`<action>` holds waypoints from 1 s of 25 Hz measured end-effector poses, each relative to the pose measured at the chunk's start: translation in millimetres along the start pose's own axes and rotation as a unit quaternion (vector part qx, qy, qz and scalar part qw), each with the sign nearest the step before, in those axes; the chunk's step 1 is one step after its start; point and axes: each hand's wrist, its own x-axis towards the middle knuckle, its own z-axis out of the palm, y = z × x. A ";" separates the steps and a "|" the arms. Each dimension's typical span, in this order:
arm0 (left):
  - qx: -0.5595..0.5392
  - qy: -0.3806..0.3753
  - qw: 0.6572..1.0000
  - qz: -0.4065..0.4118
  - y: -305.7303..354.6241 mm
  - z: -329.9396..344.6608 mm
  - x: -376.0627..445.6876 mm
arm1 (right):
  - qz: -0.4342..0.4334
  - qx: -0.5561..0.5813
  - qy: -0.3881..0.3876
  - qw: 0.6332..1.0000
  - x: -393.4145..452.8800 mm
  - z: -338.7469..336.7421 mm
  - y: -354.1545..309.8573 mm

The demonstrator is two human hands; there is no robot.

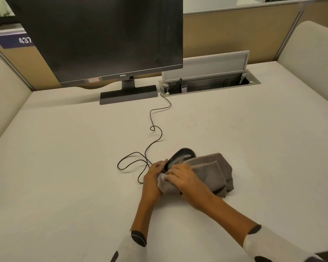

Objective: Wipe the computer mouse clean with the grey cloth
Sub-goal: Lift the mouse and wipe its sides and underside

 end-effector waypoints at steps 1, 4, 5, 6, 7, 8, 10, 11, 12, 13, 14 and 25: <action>0.012 -0.006 1.000 0.009 -0.3 -0.4 -0.8 | 0.004 0.016 -0.009 1.000 -0.1 -0.5 1.1; -0.003 -0.005 1.000 0.026 1.4 -3.4 -3.7 | 0.039 0.037 0.017 0.998 0.2 -15.6 17.2; -0.028 -0.007 0.999 0.026 1.3 -4.4 -4.3 | 0.055 0.028 0.037 0.997 1.7 -21.5 23.4; -0.054 -0.010 0.998 0.024 0.5 -5.5 -4.9 | 0.065 0.011 0.050 0.997 4.3 -25.7 27.7; -0.078 -0.016 0.997 0.018 -0.3 -6.3 -5.8 | 0.067 -0.011 0.052 0.996 6.7 -27.4 29.3; -0.101 -0.020 0.995 0.012 -1.0 -6.9 -5.8 | 0.059 -0.031 0.046 0.997 8.5 -27.0 28.2; -0.125 -0.016 0.992 0.007 -2.2 -7.5 -5.0 | 0.031 -0.052 0.032 0.998 9.1 -21.9 21.4; -0.130 -0.013 0.991 0.004 -2.6 -7.8 -4.0 | 0.017 -0.055 0.029 0.998 8.1 -17.9 18.0; -0.138 -0.011 0.990 0.001 -2.8 -8.0 -3.0 | 0.007 -0.056 0.029 0.998 6.5 -13.3 14.7; -0.144 -0.013 0.989 0.000 -3.1 -8.3 -2.5 | 0.000 -0.054 0.027 0.998 4.5 -8.6 10.1; -0.148 -0.017 0.989 -0.001 -3.4 -8.5 -2.3 | -0.008 -0.052 0.018 0.998 2.8 -3.5 4.6; -0.121 -0.009 0.993 0.011 -5.3 -7.8 -1.0 | 0.084 -0.063 0.051 0.993 1.6 -22.6 15.8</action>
